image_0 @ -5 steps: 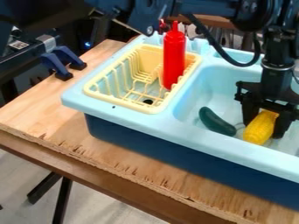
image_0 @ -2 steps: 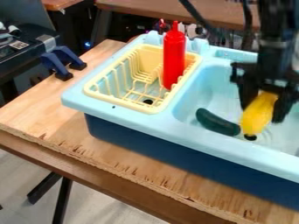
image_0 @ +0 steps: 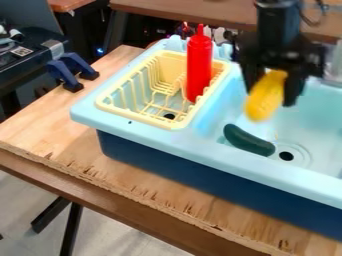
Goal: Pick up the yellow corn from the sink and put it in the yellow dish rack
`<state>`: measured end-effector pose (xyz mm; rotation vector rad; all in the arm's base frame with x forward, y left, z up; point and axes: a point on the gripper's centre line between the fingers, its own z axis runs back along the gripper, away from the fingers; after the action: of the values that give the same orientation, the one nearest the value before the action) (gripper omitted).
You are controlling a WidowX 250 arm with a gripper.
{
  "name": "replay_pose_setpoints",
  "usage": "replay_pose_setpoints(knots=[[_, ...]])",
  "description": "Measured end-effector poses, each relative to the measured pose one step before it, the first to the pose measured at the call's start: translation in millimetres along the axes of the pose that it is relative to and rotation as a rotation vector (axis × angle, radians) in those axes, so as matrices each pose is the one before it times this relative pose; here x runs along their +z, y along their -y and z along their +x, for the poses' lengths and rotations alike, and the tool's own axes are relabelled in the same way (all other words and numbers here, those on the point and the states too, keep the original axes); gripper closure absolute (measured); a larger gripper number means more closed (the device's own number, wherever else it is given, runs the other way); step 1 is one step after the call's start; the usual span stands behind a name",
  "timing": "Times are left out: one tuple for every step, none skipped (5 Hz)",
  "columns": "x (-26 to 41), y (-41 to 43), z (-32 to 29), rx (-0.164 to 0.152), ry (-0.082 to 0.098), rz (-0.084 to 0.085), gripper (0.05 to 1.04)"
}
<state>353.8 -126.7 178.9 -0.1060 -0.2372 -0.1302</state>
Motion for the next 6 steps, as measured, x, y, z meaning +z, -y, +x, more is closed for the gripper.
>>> replay_pose_setpoints(knots=[[16.69, -39.1, -10.29, 0.0673, -0.0173, 0.0401, 0.401], [11.34, -43.47, -6.7, 0.0744, -0.0074, 0.0349, 0.401], [-0.03, -27.56, -11.29, 0.0545, -0.0329, 0.0233, 0.401], [-0.02, -10.35, 1.1, 0.058, 0.0036, -0.0016, 0.401], [-7.74, -8.78, 5.58, 0.0338, 0.0013, 0.0049, 0.401], [-20.96, -5.28, 5.45, 0.0083, -0.0645, 0.0124, 0.401]])
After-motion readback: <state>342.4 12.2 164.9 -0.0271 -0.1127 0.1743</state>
